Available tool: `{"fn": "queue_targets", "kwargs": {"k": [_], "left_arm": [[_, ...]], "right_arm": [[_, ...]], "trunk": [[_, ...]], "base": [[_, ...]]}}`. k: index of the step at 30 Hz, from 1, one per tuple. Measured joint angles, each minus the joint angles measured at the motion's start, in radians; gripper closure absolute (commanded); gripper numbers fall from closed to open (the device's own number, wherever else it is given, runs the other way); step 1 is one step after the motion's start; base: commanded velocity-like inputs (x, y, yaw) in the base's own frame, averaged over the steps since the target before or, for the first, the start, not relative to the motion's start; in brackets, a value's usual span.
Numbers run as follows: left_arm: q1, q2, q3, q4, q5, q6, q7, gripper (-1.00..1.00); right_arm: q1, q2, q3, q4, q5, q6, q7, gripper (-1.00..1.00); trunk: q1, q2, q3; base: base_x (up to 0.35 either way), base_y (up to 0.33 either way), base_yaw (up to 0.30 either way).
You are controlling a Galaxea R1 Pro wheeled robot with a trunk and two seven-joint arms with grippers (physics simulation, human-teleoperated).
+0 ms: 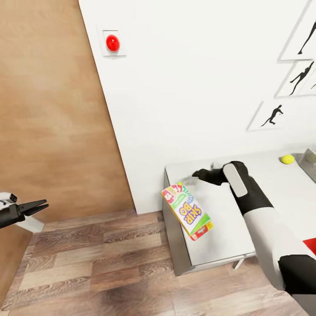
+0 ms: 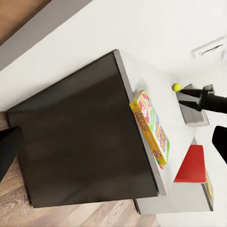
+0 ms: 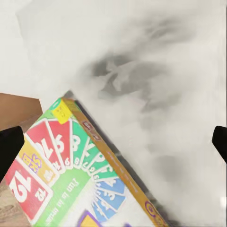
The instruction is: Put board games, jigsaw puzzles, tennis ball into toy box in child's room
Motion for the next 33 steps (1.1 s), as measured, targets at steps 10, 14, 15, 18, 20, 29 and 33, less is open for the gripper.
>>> {"fn": "queue_targets", "kwargs": {"k": [10, 14, 15, 18, 20, 29, 33], "left_arm": [[0.000, -0.023, -0.023, 0.000, -0.002, 0.001, 0.000, -1.00], [0.000, -0.053, -0.027, -0.002, -0.007, 0.002, 0.000, -1.00], [0.000, -0.065, -0.030, -0.002, -0.011, 0.003, 0.000, -1.00], [0.000, -0.086, -0.042, -0.003, -0.022, 0.003, 0.003, -1.00], [0.000, -0.104, -0.059, -0.004, -0.027, 0.004, 0.047, -1.00], [-0.001, -0.155, -0.082, -0.003, -0.031, 0.005, 0.129, -1.00], [-0.001, -0.166, -0.083, -0.004, -0.031, 0.003, 0.133, -1.00]], "right_arm": [[0.243, -0.037, -0.241, -0.386, -0.098, 0.059, 0.016, -1.00], [0.388, -0.090, -0.274, -0.513, -0.298, 0.058, 0.070, -1.00], [0.414, -0.101, -0.277, -0.533, -0.336, 0.058, 0.082, -1.00], [0.527, -0.143, -0.284, -0.594, -0.468, 0.058, 0.148, -1.00], [0.648, -0.170, -0.291, -0.620, -0.556, 0.058, 0.260, -1.00], [1.029, -0.181, -0.408, -0.639, -0.617, 0.000, 0.701, -1.00], [1.136, -0.199, -0.422, -0.640, -0.538, -0.146, 0.816, -1.00]], "trunk": [[0.000, 0.000, 0.016], [0.000, 0.000, 0.022], [0.000, 0.000, 0.024], [0.000, 0.000, 0.028], [0.000, 0.000, 0.031], [0.000, 0.000, 0.037], [0.000, 0.000, 0.037]], "base": [[0.000, 0.000, -0.075], [0.000, 0.000, -0.073], [0.000, 0.000, -0.059], [0.000, 0.000, -0.029], [0.000, 0.000, -0.011], [0.000, 0.000, -0.002], [0.000, 0.000, 0.000]]}}
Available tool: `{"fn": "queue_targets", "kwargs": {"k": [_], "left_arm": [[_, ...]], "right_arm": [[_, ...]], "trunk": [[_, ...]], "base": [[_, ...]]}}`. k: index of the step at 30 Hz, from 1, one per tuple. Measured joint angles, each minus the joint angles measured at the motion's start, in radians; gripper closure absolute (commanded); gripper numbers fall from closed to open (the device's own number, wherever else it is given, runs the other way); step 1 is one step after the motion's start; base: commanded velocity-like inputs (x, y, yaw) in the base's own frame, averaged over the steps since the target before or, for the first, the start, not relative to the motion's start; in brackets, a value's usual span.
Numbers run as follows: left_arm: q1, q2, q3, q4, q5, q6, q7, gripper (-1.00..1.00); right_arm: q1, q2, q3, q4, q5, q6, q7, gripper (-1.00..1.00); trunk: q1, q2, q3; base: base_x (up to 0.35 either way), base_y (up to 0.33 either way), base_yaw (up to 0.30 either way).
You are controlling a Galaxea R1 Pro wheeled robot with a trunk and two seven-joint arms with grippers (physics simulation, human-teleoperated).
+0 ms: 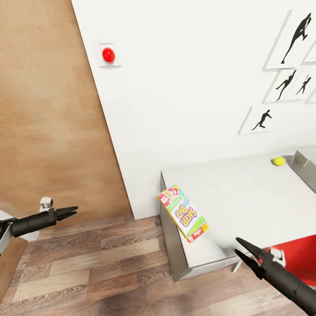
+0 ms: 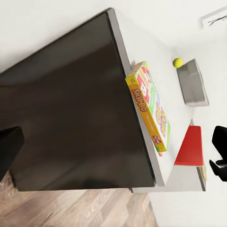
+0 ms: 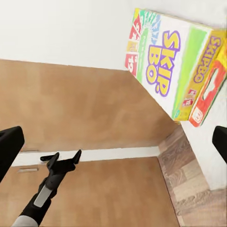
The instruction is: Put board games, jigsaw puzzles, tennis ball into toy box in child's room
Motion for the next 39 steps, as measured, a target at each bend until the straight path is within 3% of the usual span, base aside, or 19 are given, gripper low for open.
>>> {"fn": "queue_targets", "kwargs": {"k": [3, 6, 12, 16, 26, 39], "left_arm": [[0.000, -0.005, 0.000, 0.000, 0.001, -0.001, 0.000, -1.00], [0.000, -0.007, -0.001, 0.000, 0.001, -0.002, -0.001, -1.00], [0.000, -0.007, -0.001, 0.000, 0.001, -0.002, -0.001, -1.00], [0.000, -0.023, -0.001, 0.000, 0.000, -0.002, -0.001, -1.00], [0.000, -0.028, -0.003, -0.001, 0.000, -0.002, -0.003, -1.00], [0.000, -0.028, -0.003, -0.002, 0.000, -0.002, -0.003, -1.00]], "right_arm": [[0.023, -0.007, -0.004, 0.000, 0.074, -0.048, 0.163, -1.00], [0.028, -0.009, -0.008, 0.001, 0.128, -0.058, 0.243, -1.00], [0.028, -0.008, -0.008, 0.001, 0.129, -0.058, 0.243, -1.00], [0.033, -0.004, -0.050, 0.001, 0.177, -0.063, 0.324, -1.00], [0.036, -0.002, -0.105, 0.001, 0.190, -0.064, 0.361, -1.00], [0.037, -0.004, -0.110, 0.001, 0.191, -0.064, 0.363, -1.00]], "trunk": [[0.000, 0.000, 0.000], [0.000, 0.000, 0.000], [0.000, 0.000, 0.000], [0.000, 0.000, 0.002], [0.000, 0.000, 0.004], [0.000, 0.000, 0.010]], "base": [[0.000, 0.000, 0.000], [0.000, 0.000, 0.000], [0.000, 0.000, -0.006], [0.000, 0.000, -0.098], [0.000, 0.000, -0.027], [0.088, -0.079, -0.074]]}}
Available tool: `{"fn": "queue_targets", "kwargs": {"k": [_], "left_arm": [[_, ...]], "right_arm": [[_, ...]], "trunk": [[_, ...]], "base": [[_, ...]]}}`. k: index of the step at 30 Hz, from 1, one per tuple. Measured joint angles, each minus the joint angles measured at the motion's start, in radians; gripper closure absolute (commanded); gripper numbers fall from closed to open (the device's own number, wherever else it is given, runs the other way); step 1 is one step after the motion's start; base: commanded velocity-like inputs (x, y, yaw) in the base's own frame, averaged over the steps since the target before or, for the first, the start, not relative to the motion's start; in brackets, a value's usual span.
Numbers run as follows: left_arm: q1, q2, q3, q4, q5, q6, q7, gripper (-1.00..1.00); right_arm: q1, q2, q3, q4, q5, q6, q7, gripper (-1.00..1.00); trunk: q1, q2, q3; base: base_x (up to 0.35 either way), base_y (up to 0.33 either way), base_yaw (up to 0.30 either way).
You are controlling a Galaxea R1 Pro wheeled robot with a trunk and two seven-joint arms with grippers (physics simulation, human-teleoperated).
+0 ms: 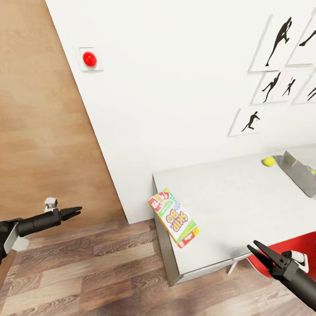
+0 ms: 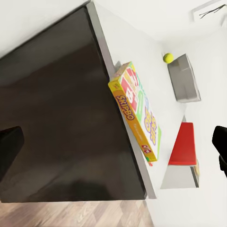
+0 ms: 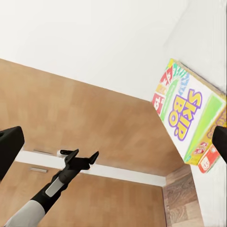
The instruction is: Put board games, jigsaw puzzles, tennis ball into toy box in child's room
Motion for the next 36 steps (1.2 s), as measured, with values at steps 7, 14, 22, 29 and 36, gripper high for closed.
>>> {"fn": "queue_targets", "kwargs": {"k": [7, 14, 22, 29, 36], "left_arm": [[-0.001, 0.001, -0.001, 0.000, -0.001, -0.001, -0.002, -1.00], [-0.001, 0.001, -0.002, 0.000, -0.001, -0.001, -0.005, -1.00], [-0.001, 0.002, -0.003, 0.000, 0.000, -0.001, -0.007, -1.00], [-0.001, 0.002, -0.003, 0.000, -0.001, -0.001, -0.008, -1.00], [-0.001, 0.003, -0.004, 0.000, 0.000, -0.003, -0.008, -1.00]], "right_arm": [[0.000, -0.001, -0.001, 0.000, 0.000, 0.000, 0.019, -1.00], [0.001, -0.001, -0.001, 0.001, 0.001, 0.000, 0.043, -1.00], [0.001, -0.001, -0.001, 0.000, 0.002, 0.000, 0.045, -1.00], [0.002, -0.001, -0.001, 0.000, 0.003, 0.000, 0.045, -1.00], [0.002, -0.001, -0.001, 0.000, 0.003, 0.000, 0.045, -1.00]], "trunk": [[0.000, 0.000, 0.009], [0.000, 0.000, 0.018], [0.000, 0.000, 0.029], [0.000, 0.000, 0.038], [0.000, 0.000, 0.047]], "base": [[0.054, -0.011, -0.197], [0.020, 0.200, -0.202], [0.033, 0.065, -0.202], [0.002, 0.097, -0.202], [0.002, 0.022, -0.202]]}}
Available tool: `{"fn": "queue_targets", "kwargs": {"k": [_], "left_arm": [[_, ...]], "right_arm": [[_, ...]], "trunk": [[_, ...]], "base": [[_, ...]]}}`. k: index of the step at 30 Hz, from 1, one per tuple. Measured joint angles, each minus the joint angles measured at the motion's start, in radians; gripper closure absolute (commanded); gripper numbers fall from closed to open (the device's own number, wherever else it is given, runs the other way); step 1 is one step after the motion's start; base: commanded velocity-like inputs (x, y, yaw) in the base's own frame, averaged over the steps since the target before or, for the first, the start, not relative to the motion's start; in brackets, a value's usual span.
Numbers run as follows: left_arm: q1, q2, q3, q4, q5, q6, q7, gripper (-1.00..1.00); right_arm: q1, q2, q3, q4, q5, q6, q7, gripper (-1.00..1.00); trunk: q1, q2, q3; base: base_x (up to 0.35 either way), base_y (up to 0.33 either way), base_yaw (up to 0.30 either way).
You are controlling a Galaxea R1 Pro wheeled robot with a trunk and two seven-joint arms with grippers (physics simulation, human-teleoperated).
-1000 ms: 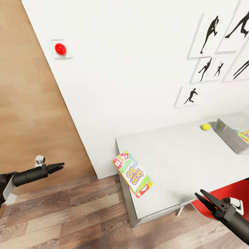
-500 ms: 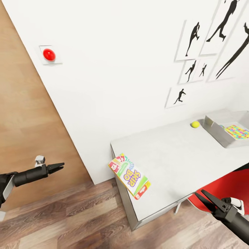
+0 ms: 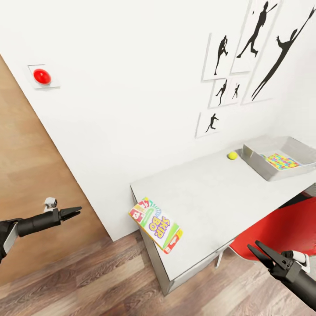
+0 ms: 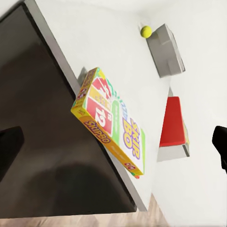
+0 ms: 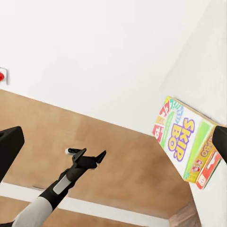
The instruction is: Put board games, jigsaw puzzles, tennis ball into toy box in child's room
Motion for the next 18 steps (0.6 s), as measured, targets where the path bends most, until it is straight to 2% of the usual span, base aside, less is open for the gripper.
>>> {"fn": "queue_targets", "kwargs": {"k": [18], "left_arm": [[0.000, 0.000, 0.001, 0.000, 0.001, 0.001, -0.003, -1.00]], "right_arm": [[0.000, 0.000, 0.000, 0.000, 0.000, 0.000, 0.000, -1.00]], "trunk": [[0.000, 0.000, 0.024]], "base": [[0.007, 0.001, -0.202]]}}
